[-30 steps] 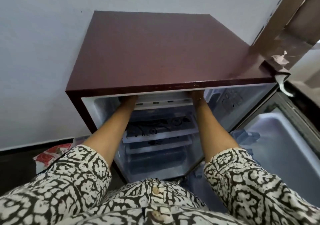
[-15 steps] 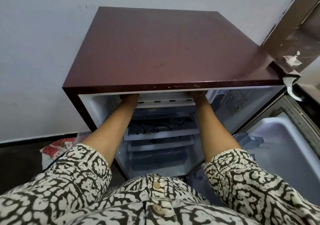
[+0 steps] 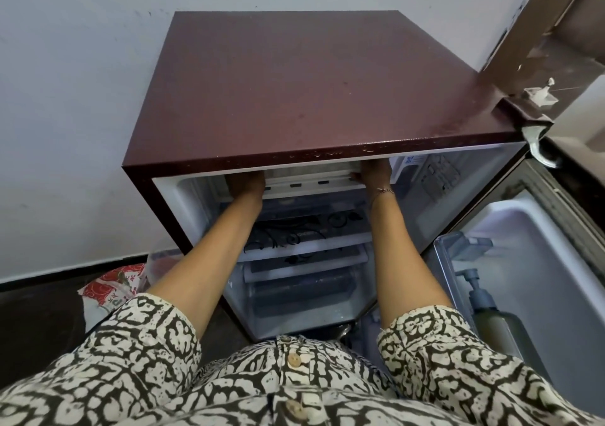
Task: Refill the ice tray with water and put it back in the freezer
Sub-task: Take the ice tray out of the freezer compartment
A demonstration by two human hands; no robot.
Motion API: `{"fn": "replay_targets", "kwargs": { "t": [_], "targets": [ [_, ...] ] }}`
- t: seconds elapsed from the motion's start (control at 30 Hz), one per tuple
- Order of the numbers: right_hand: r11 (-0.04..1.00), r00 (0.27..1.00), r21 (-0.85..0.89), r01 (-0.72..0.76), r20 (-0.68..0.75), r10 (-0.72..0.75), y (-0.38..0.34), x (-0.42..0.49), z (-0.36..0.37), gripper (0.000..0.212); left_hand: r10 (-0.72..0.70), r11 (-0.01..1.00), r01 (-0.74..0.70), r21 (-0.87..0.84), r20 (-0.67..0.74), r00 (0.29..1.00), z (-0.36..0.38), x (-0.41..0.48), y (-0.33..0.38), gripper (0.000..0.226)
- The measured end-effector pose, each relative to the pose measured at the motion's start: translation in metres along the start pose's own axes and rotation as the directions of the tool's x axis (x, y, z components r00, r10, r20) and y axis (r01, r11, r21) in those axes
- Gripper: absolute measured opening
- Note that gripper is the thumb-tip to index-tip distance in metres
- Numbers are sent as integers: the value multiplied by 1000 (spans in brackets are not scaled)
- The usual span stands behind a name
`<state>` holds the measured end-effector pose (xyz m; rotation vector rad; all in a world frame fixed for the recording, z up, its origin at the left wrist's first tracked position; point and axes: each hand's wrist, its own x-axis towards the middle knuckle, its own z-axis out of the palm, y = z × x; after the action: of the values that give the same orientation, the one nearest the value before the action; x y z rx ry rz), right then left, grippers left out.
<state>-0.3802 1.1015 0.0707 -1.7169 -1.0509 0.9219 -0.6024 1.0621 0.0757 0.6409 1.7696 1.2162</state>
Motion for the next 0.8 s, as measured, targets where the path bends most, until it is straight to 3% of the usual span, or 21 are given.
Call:
{"fn": "replay_targets", "kwargs": {
  "t": [0.1, 0.2, 0.27, 0.37, 0.6, 0.8],
  "targets": [
    [997, 1000, -79, 7, -29, -10, -2, -7, -3, 22, 72, 997, -71, 30, -38, 997, -6, -6, 1, 32],
    [998, 998, -32, -58, -40, 57, 1, -16, -8, 21, 68, 996, -67, 53, -21, 997, -14, -13, -3, 34],
    [995, 994, 26, -94, -57, 96, 2, -26, -12, 28, 69, 996, -69, 56, 8, 998, -17, -19, -4, 11],
    [990, 989, 80, -114, -82, 121, 7, -40, -14, 28, 86, 992, -88, 88, 25, 996, -22, -22, -10, 32],
    [954, 983, 274, -119, -100, 151, 25, -66, -9, 24, 86, 985, -94, 143, 64, 994, -28, -29, -22, 36],
    [957, 988, 271, -102, -85, 129, 39, -88, -12, 14, 27, 997, -33, 69, 84, 996, -32, -34, -31, 43]
  ]
}}
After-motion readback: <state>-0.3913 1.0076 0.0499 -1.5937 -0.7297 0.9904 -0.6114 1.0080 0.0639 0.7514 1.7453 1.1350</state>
